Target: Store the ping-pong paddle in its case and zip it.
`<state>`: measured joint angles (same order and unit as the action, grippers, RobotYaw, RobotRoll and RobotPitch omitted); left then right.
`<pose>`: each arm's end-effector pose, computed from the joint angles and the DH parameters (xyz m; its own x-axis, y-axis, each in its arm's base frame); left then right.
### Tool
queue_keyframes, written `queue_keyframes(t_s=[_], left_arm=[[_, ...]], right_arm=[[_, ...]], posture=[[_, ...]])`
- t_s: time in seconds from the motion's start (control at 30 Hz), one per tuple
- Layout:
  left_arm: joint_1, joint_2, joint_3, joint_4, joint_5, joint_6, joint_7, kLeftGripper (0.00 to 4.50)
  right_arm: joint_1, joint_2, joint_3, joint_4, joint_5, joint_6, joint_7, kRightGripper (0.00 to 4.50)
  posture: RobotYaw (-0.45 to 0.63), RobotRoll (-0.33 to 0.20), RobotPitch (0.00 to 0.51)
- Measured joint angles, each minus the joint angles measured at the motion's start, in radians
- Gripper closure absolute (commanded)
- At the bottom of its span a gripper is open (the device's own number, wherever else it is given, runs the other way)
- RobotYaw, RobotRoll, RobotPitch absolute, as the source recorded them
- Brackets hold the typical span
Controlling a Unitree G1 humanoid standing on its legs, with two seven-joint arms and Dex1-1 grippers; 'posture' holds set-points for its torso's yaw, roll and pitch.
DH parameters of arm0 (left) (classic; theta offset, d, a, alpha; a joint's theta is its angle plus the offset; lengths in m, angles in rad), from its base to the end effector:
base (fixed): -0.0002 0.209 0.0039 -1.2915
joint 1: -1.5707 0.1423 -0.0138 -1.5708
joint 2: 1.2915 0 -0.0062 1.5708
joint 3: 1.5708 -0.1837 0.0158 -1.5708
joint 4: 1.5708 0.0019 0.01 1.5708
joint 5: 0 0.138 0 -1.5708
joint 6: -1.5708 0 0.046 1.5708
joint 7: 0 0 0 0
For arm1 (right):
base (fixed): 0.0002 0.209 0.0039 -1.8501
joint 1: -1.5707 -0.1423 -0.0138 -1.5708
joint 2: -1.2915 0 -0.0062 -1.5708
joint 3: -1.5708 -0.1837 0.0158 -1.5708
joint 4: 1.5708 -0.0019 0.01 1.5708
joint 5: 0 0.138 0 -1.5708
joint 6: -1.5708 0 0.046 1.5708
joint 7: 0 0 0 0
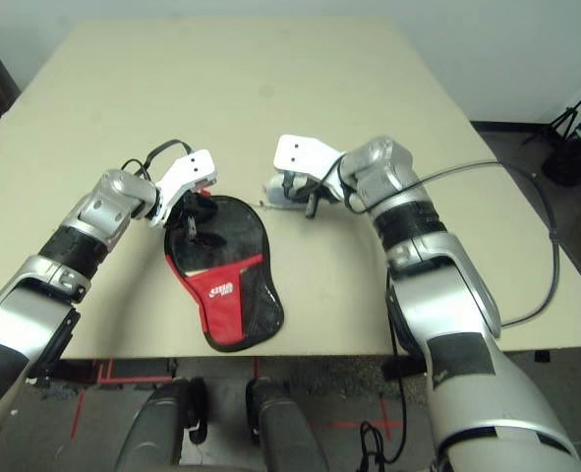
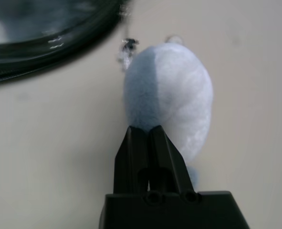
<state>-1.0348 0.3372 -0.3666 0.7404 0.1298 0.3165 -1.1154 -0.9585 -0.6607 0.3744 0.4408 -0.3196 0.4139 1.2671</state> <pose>0.3603 0.1360 0.1803 0.3508 -0.6873 -0.6360 0.9364 0.2533 0.2427 0.3375 -0.2076 0.2259 0.4825 0.3902 -0.7842 -0.8754 0.2445 -0.4170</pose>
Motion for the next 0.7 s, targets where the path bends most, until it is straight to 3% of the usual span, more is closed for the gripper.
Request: queue_keyframes(t_s=[0.33, 0.5, 0.7], left_arm=[[-0.019, -0.02, 0.002, 0.059, 0.004, -0.037, 0.002, 0.0], [-0.032, -0.033, 0.003, 0.09, 0.008, -0.059, 0.004, 0.0], [-0.035, -0.039, 0.009, 0.113, 0.019, -0.074, 0.005, 0.0]], right_arm=[[0.253, -0.268, -0.008, -0.63, 0.094, 0.331, 0.18, 4.46], [0.387, -0.443, -0.022, -0.918, 0.228, 0.506, 0.266, 4.46], [0.435, -0.542, -0.03, -1.061, 0.354, 0.607, 0.281, 4.46]], posture=[[-0.21, 0.0, 0.167], [-0.23, 0.0, 0.168], [-0.24, 0.0, 0.167]])
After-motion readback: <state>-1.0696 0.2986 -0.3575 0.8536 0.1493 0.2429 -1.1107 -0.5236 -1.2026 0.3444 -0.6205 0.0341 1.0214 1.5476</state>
